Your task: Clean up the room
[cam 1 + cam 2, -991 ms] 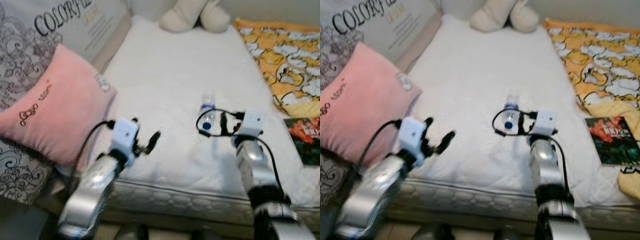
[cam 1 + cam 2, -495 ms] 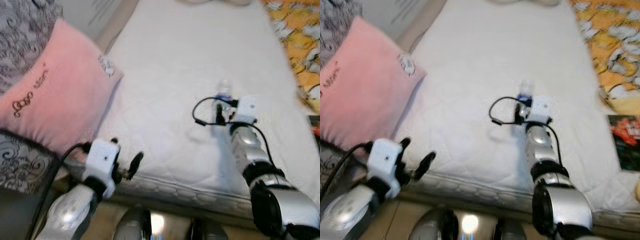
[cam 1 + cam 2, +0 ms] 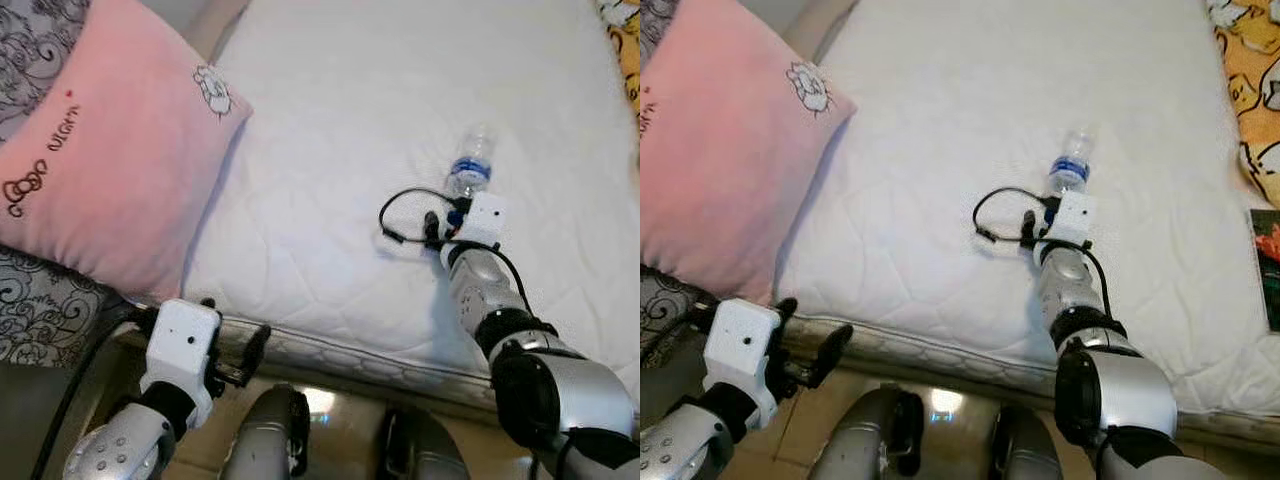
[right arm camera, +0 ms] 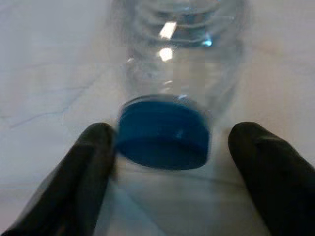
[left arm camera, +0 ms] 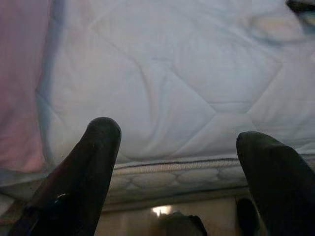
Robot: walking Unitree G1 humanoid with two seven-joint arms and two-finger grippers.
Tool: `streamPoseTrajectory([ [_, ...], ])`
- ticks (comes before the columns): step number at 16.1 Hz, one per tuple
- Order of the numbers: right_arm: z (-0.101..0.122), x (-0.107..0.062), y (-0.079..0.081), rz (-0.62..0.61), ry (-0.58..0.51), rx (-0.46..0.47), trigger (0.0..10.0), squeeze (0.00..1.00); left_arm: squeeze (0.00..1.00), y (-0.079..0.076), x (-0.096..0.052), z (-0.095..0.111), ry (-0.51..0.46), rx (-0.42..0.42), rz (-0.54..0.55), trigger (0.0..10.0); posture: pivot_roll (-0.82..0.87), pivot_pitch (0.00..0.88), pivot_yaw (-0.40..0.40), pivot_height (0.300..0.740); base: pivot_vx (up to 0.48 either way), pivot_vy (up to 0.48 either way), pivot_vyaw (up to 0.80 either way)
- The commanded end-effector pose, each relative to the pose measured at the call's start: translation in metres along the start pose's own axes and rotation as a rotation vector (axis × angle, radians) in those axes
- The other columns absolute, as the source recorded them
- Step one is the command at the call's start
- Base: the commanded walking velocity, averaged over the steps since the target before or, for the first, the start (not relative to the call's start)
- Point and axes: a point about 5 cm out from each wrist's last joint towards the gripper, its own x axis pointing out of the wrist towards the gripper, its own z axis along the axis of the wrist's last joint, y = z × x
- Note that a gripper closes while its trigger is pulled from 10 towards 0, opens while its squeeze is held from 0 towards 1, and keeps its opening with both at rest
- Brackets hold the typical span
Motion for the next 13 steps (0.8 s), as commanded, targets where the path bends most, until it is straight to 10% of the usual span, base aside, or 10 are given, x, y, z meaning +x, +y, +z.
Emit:
streamPoseTrajectory([
  [1, -0.020, -0.003, -0.002, -0.011, 0.097, 0.066, 0.0, 0.00, 0.00, -0.003, -0.003, 0.002, 0.000, -0.003, -0.010, 10.0, 0.42, 0.318, 0.031, 0.699, 0.000, 0.000, 0.00],
  [5, -0.020, -0.003, -0.003, 0.003, 0.103, 0.090, 0.0, 0.00, 0.00, 0.000, 0.003, 0.004, 0.001, -0.012, -0.002, 10.0, 0.40, 0.313, 0.030, 0.699, 0.000, 0.000, 0.00],
  [13, -0.015, -0.006, 0.008, 0.055, -0.047, -0.301, 0.0, 0.00, 0.00, -0.004, 0.018, 0.004, -0.003, -0.031, -0.019, 10.0, 0.34, 0.284, 0.018, 0.699, 0.000, 0.000, 0.00],
])
